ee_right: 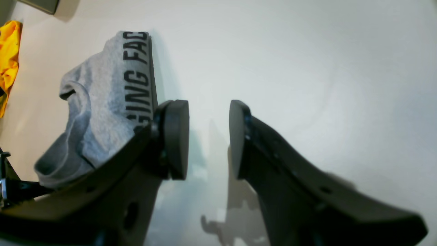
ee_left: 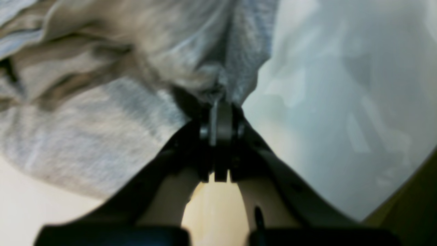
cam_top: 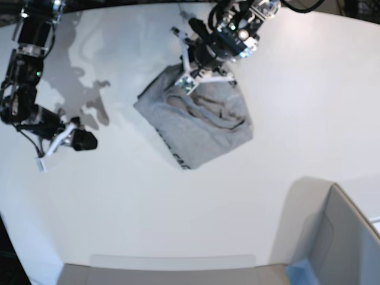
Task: Layout the t-shirt on the table in an organized manner, then fold the t-shirt properly
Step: 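Grasp the shirt fold with the left gripper and pull it across, then tuck the shirt edge with the left gripper and bring the right gripper in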
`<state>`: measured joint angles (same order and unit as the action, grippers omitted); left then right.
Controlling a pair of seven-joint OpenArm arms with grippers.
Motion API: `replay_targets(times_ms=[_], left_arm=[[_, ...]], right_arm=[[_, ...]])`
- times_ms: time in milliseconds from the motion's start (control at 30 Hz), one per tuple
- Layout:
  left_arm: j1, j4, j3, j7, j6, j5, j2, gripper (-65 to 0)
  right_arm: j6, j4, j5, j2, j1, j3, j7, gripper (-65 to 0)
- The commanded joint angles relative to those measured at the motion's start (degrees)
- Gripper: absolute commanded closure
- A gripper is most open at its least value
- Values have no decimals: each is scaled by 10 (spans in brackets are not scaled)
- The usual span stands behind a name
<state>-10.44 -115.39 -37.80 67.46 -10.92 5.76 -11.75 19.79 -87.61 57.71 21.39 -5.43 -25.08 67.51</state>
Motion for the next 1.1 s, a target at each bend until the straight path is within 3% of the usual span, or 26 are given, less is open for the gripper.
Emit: replay_targets(times_ms=[0,167,333,633,867,1067], left_arm=[[0,-11,1,-7,1,-2,0,0],[-47,-2,32,-13,1,-1,5,0],[-75,-10,92,-76,1,2,5,0],[-75,-10,95,-81,1,3,6,-256],[-64,-10,60,-82,1,3,6,-278],[-60,-10,61,-82,1,3,6,-280]], right_arm=[[6,-9,13,11,-12,-3,-13,-193],[6,-9,13,13,-12,-3,-13,-193],[6,-10,13,13,-12,-2,-13,-193],[6,-71,13,24,-31,-7,-13,-193],[2,-140,11,43,-63,-19,-11,-193],[6,-64,-88,-8,-39,-9,-12,-193]])
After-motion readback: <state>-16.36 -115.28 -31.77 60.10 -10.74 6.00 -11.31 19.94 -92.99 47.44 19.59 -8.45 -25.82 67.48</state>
